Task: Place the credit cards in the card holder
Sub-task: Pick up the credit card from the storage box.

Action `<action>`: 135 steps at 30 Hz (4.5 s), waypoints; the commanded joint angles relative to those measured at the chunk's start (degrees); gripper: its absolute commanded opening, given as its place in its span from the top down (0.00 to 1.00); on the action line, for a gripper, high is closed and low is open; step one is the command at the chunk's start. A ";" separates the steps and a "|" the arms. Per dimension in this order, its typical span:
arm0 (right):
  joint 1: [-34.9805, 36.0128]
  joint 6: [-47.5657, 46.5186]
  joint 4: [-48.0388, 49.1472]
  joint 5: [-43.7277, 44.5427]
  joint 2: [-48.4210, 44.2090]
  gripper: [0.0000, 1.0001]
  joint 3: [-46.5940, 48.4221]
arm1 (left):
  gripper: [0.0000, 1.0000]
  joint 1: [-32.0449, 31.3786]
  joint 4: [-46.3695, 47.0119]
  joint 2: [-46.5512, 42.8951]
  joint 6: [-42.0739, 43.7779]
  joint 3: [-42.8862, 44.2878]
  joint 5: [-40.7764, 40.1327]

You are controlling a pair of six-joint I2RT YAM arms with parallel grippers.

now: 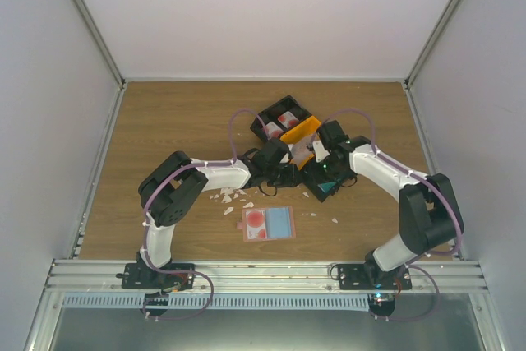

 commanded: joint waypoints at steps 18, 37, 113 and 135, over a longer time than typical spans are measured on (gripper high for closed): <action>0.44 -0.82 1.91 -2.82 0.75 0.66 -2.03 | 0.76 -0.35 2.23 1.45 1.40 2.14 0.34; 0.45 0.98 1.01 -2.34 -2.94 0.79 -3.56 | 0.76 -0.35 2.23 2.40 1.18 2.65 0.86; -1.89 2.88 4.49 -4.75 -5.74 0.85 -6.68 | 0.76 -0.18 -0.21 4.55 2.67 5.70 0.23; -5.97 8.67 7.35 5.69 -11.34 0.99 -4.50 | 0.54 -0.17 1.53 -4.87 4.61 2.48 -0.99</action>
